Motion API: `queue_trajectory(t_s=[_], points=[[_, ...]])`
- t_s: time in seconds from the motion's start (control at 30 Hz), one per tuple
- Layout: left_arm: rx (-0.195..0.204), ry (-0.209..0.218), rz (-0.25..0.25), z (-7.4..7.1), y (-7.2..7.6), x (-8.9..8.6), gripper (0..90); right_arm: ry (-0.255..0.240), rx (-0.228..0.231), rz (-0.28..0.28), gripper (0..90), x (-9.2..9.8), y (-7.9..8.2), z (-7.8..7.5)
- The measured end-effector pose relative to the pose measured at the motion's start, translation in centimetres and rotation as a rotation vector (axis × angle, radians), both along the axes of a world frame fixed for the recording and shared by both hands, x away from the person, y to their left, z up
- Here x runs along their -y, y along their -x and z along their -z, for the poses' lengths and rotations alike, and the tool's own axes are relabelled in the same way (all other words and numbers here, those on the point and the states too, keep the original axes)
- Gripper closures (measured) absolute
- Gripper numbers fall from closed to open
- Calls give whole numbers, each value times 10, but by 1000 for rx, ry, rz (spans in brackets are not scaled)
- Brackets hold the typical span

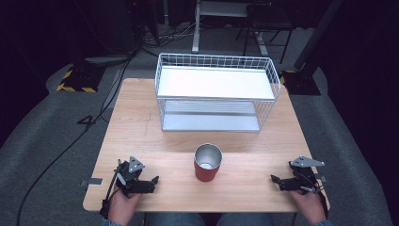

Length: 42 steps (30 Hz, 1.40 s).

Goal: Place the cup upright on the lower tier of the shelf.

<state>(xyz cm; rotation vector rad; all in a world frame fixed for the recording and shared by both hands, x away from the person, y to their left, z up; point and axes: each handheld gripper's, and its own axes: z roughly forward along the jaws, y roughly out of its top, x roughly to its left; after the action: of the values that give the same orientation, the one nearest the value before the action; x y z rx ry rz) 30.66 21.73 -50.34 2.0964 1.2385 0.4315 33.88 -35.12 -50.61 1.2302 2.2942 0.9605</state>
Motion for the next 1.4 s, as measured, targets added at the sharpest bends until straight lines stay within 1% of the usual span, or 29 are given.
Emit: queue_trajectory(t_s=[0.03,0.13,0.2,0.23,0.27,0.3,0.33,0.4,0.6,0.63,0.73,0.8,0.83,0.87,0.9,1.0,1.03,1.1,1.13,1.2,1.27,1.37,1.4], points=[[5,12,-8,-1,1,0,41,0,0,-3,2,0,0,0],[26,26,-7,-7,3,-1,38,0,1,-6,1,0,-1,0],[50,40,-7,-12,5,-1,37,0,1,-6,1,0,-1,0],[61,36,-1,-14,5,-2,36,1,2,-7,1,0,-1,0],[65,51,-5,-15,6,-2,36,0,2,-7,2,0,-1,0],[65,51,-5,-15,6,-2,35,0,2,-7,2,0,-1,0],[79,75,-1,-20,7,-2,35,0,2,-7,1,0,-1,0],[97,99,4,-24,8,-2,35,0,2,-7,2,0,-1,0],[137,125,22,-33,10,4,35,0,1,-7,1,0,-1,0],[137,125,22,-33,10,4,35,0,2,-7,1,0,-1,0],[160,146,35,-39,10,9,35,0,1,-7,1,0,-1,0],[167,169,39,-41,12,12,35,2,1,-6,1,0,-1,0],[167,169,39,-41,12,12,35,2,1,-6,1,0,-1,0],[179,198,47,-44,13,16,35,0,1,-7,2,0,-1,0],[184,215,55,-45,14,18,35,1,1,-7,1,0,-1,0],[199,244,63,-48,16,24,35,2,1,-6,1,0,-1,0],[199,244,63,-48,16,24,35,2,1,-6,1,0,-1,0],[211,275,82,-50,17,27,35,0,1,-7,1,0,-1,0],[216,285,81,-50,17,29,35,0,1,-7,1,0,-1,0],[216,297,91,-51,18,32,34,0,1,-7,1,0,-1,0],[222,300,98,-52,19,36,34,0,1,-7,1,0,-1,0],[228,305,122,-55,23,43,34,1,1,-7,1,0,-1,0],[228,305,122,-55,23,43,34,1,1,-7,1,0,-1,0]])
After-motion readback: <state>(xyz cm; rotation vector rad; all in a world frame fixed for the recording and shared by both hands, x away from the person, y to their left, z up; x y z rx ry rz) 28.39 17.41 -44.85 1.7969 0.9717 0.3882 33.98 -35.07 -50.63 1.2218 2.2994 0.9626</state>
